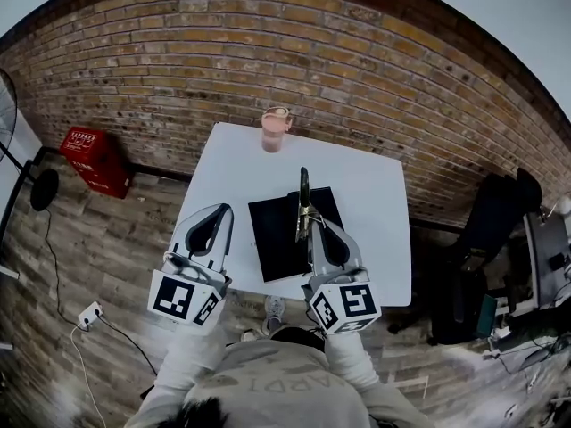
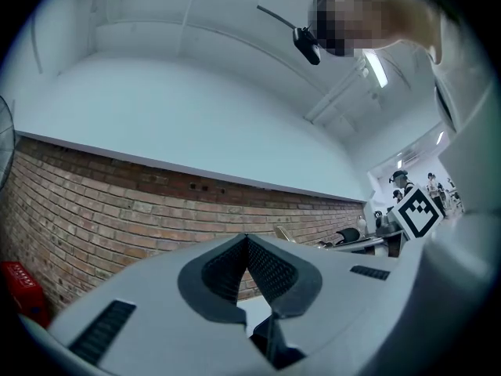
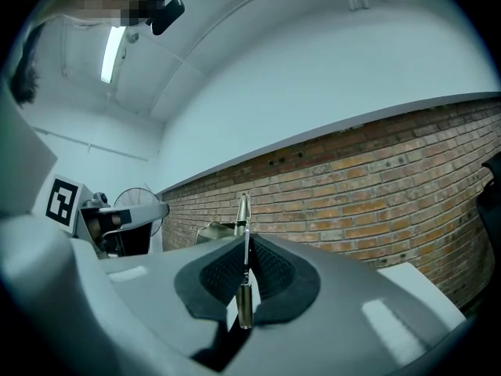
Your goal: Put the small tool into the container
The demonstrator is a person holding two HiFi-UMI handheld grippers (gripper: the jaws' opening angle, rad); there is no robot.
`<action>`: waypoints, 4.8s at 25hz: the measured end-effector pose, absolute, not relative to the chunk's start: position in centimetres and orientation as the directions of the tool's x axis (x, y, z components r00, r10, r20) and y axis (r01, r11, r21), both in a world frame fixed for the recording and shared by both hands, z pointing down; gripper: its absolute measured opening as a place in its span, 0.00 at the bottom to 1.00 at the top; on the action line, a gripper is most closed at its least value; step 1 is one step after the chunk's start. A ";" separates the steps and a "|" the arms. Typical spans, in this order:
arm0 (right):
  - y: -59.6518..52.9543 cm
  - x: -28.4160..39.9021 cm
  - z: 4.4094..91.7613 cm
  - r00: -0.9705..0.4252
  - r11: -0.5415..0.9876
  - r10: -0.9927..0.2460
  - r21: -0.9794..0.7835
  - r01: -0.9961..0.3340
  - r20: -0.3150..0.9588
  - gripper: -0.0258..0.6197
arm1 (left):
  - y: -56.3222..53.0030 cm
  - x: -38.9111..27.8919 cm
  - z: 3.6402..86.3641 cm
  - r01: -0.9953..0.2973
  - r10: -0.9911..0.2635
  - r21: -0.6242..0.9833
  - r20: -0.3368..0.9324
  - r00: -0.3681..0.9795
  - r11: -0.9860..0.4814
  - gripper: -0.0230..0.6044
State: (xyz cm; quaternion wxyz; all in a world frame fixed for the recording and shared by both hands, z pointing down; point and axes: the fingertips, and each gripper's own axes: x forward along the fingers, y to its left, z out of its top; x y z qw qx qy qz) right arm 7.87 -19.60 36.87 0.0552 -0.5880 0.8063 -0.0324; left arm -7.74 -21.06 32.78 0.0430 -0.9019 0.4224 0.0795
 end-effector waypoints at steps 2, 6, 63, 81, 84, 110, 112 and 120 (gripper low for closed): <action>-20.9 7.9 37.3 -0.310 0.312 -0.950 -0.114 -0.943 -0.037 0.06 | -22.5 -7.5 32.5 -0.771 -0.756 -0.016 -0.183 0.628 -0.637 0.04; -23.3 8.1 38.5 -0.326 0.323 -0.946 -0.123 -0.938 0.001 0.06 | -24.9 -6.8 32.1 -0.776 -0.759 -0.019 -0.194 0.621 -0.630 0.04; -29.9 6.1 62.3 -0.240 0.151 -0.652 -0.188 -0.971 0.719 0.06 | -29.8 -10.2 39.3 -0.851 -0.852 0.057 -0.051 0.520 -0.523 0.04; -30.8 5.8 63.7 -0.140 0.230 -0.587 -0.001 -0.973 0.798 0.06 | -28.9 -11.2 39.1 -0.868 -0.870 0.060 -0.056 0.490 -0.493 0.04; -30.8 5.6 64.0 -0.144 0.244 -0.569 -0.001 -0.970 0.810 0.06 | -28.8 -11.5 39.1 -0.871 -0.873 0.063 -0.057 0.484 -0.487 0.04; -30.2 1.2 65.2 -0.306 0.276 -0.542 -0.179 -0.944 0.783 0.25 | -27.8 -13.5 39.3 -0.887 -0.890 0.066 -0.048 0.454 -0.456 0.04; -30.3 1.0 65.4 -0.327 0.279 -0.543 -0.202 -0.939 0.773 0.28 | -27.7 -13.5 39.3 -0.886 -0.888 0.067 -0.046 0.457 -0.459 0.04; -30.2 0.9 66.1 -0.329 0.301 -0.556 -0.184 -0.936 0.764 0.33 | -27.2 -13.6 39.4 -0.882 -0.884 0.062 -0.038 0.465 -0.467 0.04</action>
